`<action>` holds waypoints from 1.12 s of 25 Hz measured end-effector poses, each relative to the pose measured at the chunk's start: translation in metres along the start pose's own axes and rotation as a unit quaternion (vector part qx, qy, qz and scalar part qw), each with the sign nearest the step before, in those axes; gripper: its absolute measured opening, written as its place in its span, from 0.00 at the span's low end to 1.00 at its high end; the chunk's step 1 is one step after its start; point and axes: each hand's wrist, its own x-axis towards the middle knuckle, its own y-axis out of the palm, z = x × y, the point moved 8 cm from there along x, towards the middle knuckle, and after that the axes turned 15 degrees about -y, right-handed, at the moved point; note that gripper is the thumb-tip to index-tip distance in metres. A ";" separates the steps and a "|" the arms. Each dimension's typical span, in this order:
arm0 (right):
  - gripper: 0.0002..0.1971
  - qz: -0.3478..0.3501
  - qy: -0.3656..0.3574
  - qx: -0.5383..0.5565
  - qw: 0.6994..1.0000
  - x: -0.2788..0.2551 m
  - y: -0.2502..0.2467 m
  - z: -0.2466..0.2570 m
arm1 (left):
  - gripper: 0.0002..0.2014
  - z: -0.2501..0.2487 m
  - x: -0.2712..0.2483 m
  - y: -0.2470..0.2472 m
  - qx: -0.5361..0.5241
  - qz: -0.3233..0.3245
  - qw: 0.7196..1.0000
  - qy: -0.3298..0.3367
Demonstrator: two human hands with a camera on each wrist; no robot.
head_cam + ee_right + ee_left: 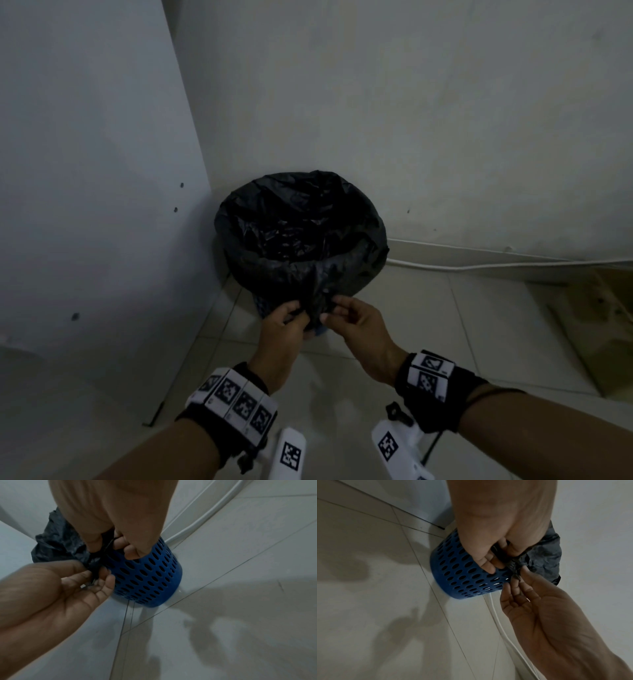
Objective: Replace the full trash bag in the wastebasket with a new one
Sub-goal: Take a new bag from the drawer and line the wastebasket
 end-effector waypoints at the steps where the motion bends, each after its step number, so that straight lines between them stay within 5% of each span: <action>1: 0.14 0.013 -0.015 0.001 1.000 0.000 0.001 0.004 | 0.05 0.001 -0.001 0.001 0.005 0.015 1.000 0.005; 4: 0.14 0.054 -0.058 -0.032 0.996 -0.001 0.004 0.017 | 0.05 -0.002 -0.006 -0.005 0.042 -0.010 0.998 0.050; 6: 0.12 0.071 -0.098 -0.119 0.986 -0.001 0.004 0.022 | 0.14 -0.002 0.000 -0.014 0.045 -0.044 0.995 0.073; 10: 0.16 0.039 -0.156 -0.218 0.963 0.002 -0.003 0.021 | 0.26 0.009 0.009 -0.010 0.003 -0.017 0.999 0.028; 14: 0.12 0.060 -0.102 -0.163 0.979 -0.001 0.007 0.011 | 0.14 0.010 0.004 0.001 -0.010 0.022 1.000 0.002; 20: 0.07 0.063 -0.131 -0.139 0.980 -0.004 0.005 0.016 | 0.08 0.021 0.005 0.011 0.029 0.064 0.992 -0.109; 25: 0.05 -0.010 -0.010 0.022 1.000 -0.001 0.000 -0.003 | 0.08 0.014 0.003 0.010 -0.005 0.041 0.996 -0.073; 28: 0.06 0.027 -0.063 -0.062 0.996 -0.003 0.005 0.008 | 0.04 0.001 -0.003 0.010 -0.025 0.007 0.999 -0.042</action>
